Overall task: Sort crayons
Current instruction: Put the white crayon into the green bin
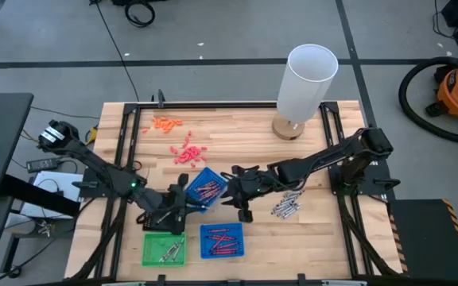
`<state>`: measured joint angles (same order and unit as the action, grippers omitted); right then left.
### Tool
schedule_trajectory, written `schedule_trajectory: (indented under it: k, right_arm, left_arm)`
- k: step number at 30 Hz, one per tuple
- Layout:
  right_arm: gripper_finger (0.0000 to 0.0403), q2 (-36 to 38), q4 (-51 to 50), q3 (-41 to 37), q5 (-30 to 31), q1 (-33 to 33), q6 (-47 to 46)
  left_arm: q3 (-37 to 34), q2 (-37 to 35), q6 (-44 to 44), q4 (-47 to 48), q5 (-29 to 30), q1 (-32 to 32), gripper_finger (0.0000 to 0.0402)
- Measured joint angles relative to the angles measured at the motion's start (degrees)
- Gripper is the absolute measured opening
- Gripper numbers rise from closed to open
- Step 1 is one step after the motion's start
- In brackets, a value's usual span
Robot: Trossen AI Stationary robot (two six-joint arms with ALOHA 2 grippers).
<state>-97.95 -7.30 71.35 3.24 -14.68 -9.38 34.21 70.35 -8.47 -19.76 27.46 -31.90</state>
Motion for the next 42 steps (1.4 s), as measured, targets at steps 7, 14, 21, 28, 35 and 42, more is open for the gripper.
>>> schedule_trajectory:
  k: [7, 14, 21, 28, 35, 42]
  right_arm:
    - [0.0109, 2.9, -12.9, 0.0, 3.0, -0.7, -4.5]
    - [0.0109, 2.5, -15.9, 0.0, 11.0, -4.6, -4.5]
    - [0.0109, 2.5, -15.2, 0.0, 16.2, -7.2, -2.2]
    - [0.0109, 2.5, -15.1, 0.0, 16.4, -7.5, -0.9]
    - [0.0109, 2.5, -14.1, 0.0, 16.7, -7.3, 0.6]
    - [0.0109, 2.5, -12.9, 0.0, 16.7, -7.2, 0.6]
  left_arm:
    - [9.7, 0.0, -10.7, 27.0, -0.1, -3.8, 0.0031]
    - [20.1, 0.0, -28.2, 49.9, -5.0, -7.5, 0.0032]
    - [20.8, 1.6, -41.0, 53.2, -10.2, -10.9, 0.0032]
    - [20.7, 8.2, -50.5, 55.8, -14.8, -15.4, 0.0032]
    - [20.7, 14.3, -54.5, 56.4, -22.0, -17.7, 0.0032]
    - [20.7, 16.0, -57.2, 58.1, -22.8, -20.2, 0.0050]
